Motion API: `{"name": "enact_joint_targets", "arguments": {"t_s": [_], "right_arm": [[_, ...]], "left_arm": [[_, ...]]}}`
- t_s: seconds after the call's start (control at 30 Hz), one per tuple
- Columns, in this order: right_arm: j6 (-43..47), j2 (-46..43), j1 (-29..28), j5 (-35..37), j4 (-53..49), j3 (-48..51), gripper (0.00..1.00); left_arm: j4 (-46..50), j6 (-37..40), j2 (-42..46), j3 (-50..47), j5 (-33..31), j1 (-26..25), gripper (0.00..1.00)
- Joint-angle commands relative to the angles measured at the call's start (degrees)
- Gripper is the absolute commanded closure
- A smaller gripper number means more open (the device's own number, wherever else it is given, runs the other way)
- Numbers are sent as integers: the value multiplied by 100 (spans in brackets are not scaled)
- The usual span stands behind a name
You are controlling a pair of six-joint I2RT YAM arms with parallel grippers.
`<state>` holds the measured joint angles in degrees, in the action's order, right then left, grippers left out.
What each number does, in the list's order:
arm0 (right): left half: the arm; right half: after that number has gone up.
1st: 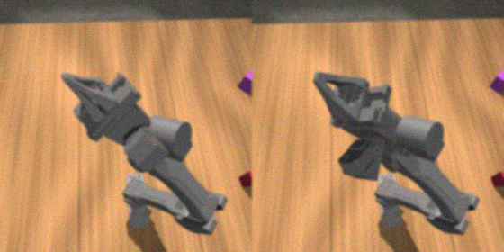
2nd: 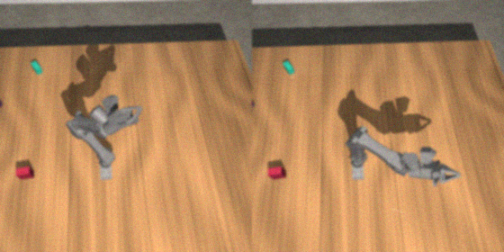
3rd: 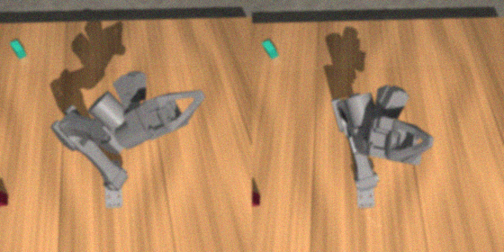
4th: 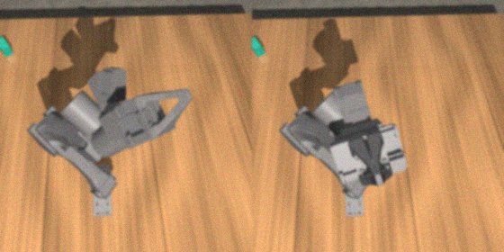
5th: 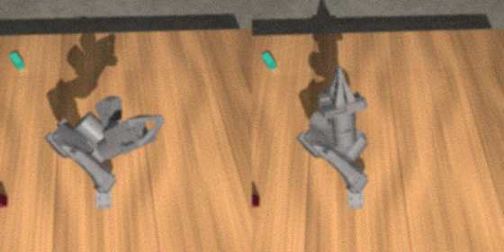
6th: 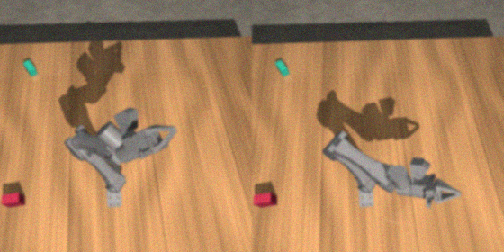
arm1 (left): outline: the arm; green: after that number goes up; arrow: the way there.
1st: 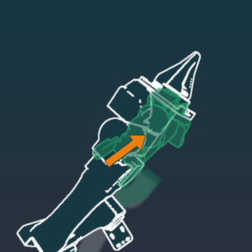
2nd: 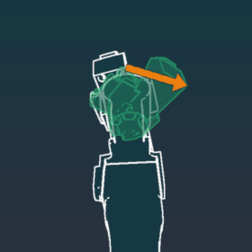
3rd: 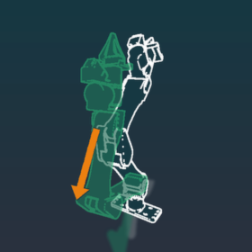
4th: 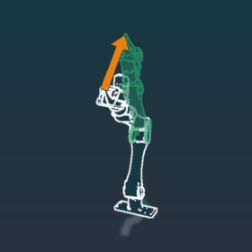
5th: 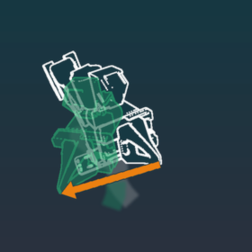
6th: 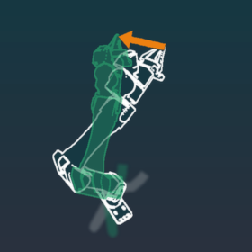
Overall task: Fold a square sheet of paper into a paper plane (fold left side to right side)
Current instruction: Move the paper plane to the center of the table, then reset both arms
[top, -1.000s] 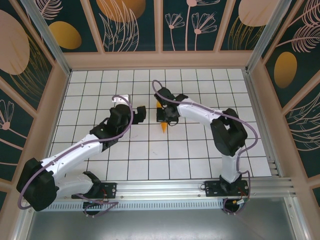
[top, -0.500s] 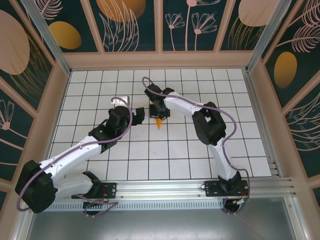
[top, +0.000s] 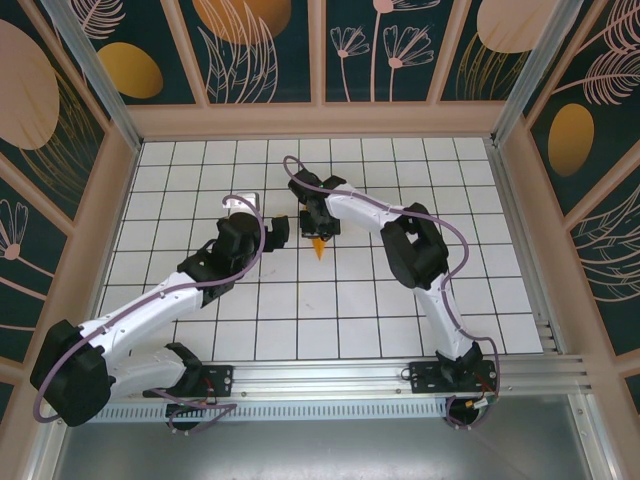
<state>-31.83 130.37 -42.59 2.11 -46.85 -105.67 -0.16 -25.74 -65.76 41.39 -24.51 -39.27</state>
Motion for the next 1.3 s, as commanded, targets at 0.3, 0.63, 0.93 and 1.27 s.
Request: {"name": "enact_joint_targets", "arguments": {"t_s": [0.3,0.63,0.93,1.27], "right_arm": [[46,-224,-81,195,-396,-78,76],[2,-812,-249,402,-653,-51,62],[276,-2417,-272,573,-142,730,40],[1113,-5330,1054,1457,2010,3579,15]], "left_arm": [[16,46,54,-19,-67,25,1],[81,-101,57,-24,-82,29,1],[69,-561,69,56,643,693,1],[-150,-584,433,27,1093,2655,1]]}}
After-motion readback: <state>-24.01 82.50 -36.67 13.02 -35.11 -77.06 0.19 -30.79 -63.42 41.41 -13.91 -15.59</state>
